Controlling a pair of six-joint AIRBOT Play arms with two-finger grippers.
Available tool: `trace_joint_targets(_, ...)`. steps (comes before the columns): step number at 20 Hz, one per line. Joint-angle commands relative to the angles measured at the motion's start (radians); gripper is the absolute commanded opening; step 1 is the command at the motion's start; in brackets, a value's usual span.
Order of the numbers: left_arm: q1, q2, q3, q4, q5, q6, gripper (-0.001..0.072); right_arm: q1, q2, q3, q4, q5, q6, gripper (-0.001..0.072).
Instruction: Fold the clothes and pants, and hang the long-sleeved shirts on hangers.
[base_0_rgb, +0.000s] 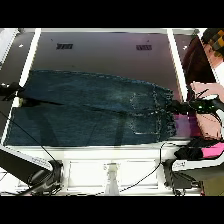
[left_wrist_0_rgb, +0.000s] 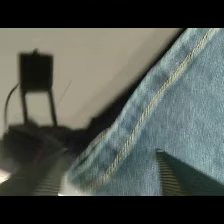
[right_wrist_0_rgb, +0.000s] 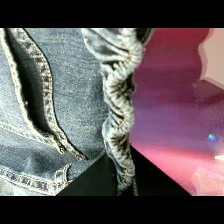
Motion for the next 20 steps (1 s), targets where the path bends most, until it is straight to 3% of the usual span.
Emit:
trace_joint_targets(1, 0.0, -0.032, -0.002, -0.047, 0.019, 0.0, 0.0333, 0.001, 0.001, 0.001, 0.003, 0.006, 0.003, 0.0039)
trace_joint_targets(2, 0.0, -0.033, -0.002, -0.05, 0.022, 0.001, 0.015, 0.001, 0.001, 0.001, 0.003, 0.011, 0.003, 0.0039)
trace_joint_targets(3, 0.0, -0.029, -0.001, -0.051, 0.021, 0.001, 0.003, 0.001, 0.001, 0.001, 0.003, 0.017, 0.003, 0.0039)
trace_joint_targets(9, 0.0, 0.096, -0.001, 0.026, 0.012, 0.001, 0.0028, 0.001, 0.056, 0.024, -0.016, 0.034, 0.0, 0.0037)
trace_joint_targets(16, 0.0, 0.151, -0.014, 0.235, -0.2, -0.001, 0.0028, 0.001, 0.185, 0.031, -0.129, 0.003, 0.026, 0.0037)
trace_joint_targets(20, 0.0, 0.151, -0.048, 0.331, -0.232, -0.045, 0.0028, 0.001, 0.189, 0.031, -0.129, 0.003, 0.029, 0.0037)
